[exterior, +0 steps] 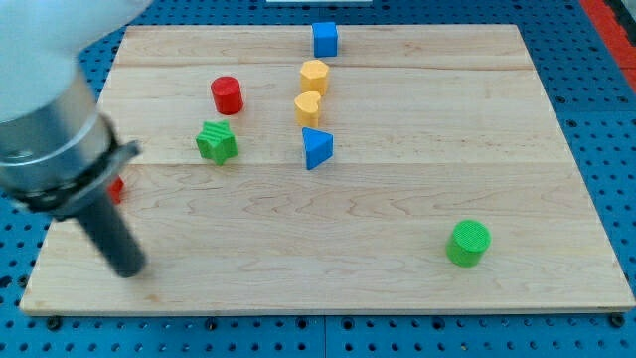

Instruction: Slide the red star closer to the red circle

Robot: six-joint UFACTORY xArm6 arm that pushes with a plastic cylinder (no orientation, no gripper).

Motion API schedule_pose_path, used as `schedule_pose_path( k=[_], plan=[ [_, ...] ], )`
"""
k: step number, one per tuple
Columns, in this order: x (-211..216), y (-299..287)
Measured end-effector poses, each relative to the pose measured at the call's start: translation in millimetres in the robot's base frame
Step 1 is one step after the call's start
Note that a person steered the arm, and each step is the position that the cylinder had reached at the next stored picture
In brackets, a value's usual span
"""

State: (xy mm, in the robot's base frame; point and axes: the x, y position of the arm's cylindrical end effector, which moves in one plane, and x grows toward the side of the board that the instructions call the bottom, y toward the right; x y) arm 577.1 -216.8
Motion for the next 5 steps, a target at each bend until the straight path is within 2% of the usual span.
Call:
schedule_pose_path(
  k=[1, 2, 3, 4, 5],
  plan=[
    [-54.2, -64.2],
    [-109.4, -76.6],
    [-88.8, -64.0],
    [-41.1, -42.3],
    [-106.9, -29.9]
  ],
)
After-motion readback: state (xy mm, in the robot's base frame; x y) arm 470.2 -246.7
